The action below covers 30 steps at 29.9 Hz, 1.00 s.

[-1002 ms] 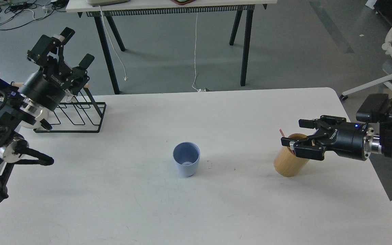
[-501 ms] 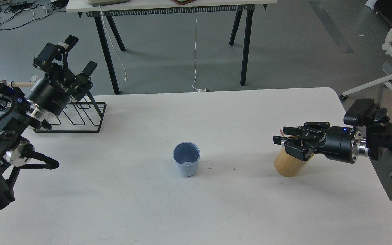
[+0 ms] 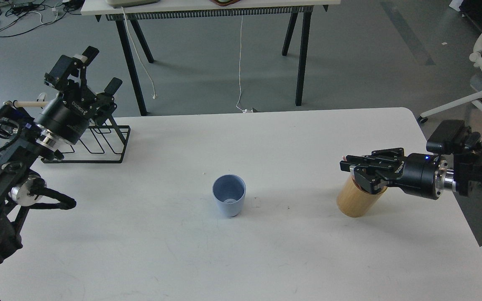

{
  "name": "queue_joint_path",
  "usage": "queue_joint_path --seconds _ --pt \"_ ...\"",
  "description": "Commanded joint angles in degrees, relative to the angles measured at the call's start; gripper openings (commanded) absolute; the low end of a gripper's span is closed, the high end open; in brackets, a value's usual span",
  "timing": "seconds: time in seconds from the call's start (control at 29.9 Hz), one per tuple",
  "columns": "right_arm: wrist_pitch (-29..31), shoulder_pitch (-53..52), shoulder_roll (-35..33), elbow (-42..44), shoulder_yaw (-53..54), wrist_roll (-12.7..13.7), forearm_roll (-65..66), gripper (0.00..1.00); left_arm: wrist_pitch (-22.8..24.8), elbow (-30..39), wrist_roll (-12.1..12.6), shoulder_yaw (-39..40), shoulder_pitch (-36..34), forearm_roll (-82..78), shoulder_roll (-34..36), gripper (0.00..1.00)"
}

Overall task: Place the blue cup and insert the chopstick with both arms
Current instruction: 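Grasp the top of the pink stick with the right gripper, then pull the pink stick up out of the tan cup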

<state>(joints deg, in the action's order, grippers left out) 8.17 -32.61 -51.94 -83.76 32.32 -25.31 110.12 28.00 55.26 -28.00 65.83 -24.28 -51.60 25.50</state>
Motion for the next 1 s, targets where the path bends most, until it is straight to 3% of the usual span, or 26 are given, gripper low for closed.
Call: queue_joint_path --seconds 0.0,0.3,0.97 --pt "-0.2 0.0 0.0 0.0 0.0 0.0 0.0 0.17 0.0 -0.1 0.0 0.0 0.0 0.0 0.0 0.98" --pt "-0.3 0.0 -0.8 0.0 0.5 0.0 -0.2 0.08 0.0 -0.7 0.0 0.0 0.1 0.0 -0.2 0.98" --pt "-3.5 0.0 -6.2 -0.3 3.6 -0.4 -2.0 0.07 0.0 -0.7 0.0 -1.2 0.0 -0.2 -1.9 0.98"
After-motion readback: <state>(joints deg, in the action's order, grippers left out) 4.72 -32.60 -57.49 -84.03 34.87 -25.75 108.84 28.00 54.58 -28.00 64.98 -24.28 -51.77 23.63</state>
